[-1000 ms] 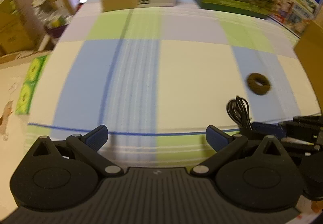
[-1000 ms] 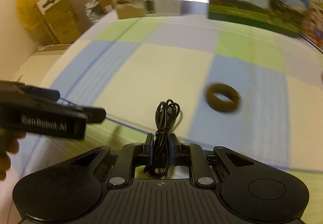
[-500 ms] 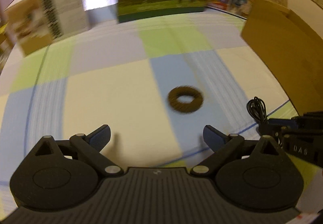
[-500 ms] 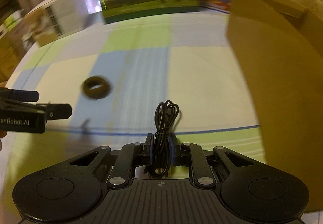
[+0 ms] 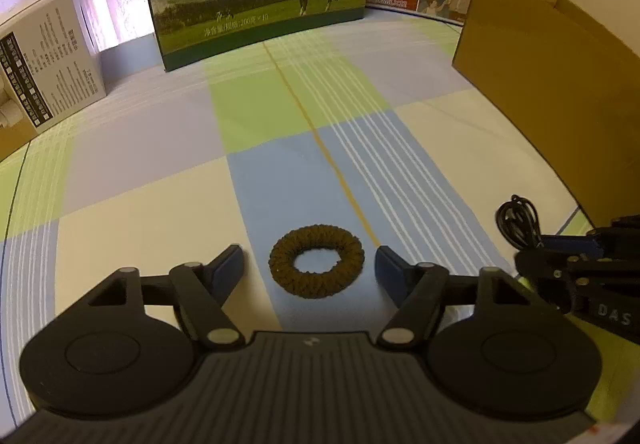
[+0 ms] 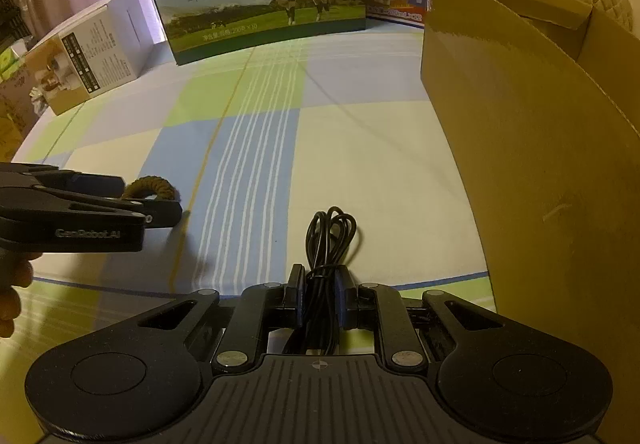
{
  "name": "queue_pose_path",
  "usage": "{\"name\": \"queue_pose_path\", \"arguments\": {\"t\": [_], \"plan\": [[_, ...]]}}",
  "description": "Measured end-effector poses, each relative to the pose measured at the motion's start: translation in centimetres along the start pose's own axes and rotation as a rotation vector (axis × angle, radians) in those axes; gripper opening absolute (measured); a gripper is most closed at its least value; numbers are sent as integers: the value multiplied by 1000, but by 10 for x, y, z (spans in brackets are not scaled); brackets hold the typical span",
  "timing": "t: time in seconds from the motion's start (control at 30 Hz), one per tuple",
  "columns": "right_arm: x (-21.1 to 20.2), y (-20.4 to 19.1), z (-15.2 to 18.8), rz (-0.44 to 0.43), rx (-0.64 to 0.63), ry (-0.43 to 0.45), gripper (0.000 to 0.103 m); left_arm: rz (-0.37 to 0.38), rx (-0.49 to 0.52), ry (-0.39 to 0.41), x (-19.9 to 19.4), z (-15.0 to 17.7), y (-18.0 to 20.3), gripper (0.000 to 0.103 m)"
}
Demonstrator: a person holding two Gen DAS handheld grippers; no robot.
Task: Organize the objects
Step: 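Grasp the brown fuzzy ring with the left gripper while the right gripper holds the cable, then carry the brown ring and black cable over the cardboard box with both grippers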
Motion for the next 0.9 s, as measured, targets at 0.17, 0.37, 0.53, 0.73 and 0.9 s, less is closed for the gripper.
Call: {"name": "queue_pose_path", "arguments": {"t": [0.17, 0.37, 0.53, 0.73, 0.9], "plan": [[3, -5, 0, 16, -22, 5, 12, -3, 26, 14, -2, 0, 4, 47], [6, -9, 2, 34, -66, 10, 12, 2, 24, -3, -11, 7, 9, 37], [4, -11, 5, 19, -88, 1, 12, 18, 22, -29, -25, 22, 16, 36], [-7, -21, 20, -18, -102, -22, 12, 35, 7, -64, -45, 43, 25, 34], [-21, -27, 36, -45, -103, -50, 11, 57, -6, -100, -59, 63, 35, 31]]}}
Point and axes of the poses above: each gripper's, at about its wrist camera, not at the fingertips, and x roughly the way its jaws point, y to its right, z to its underside, the point moved 7 cm from there along x, roughly the way its jaws point, and after that the axes turned 7 degrees about x, right-handed, at the moved point
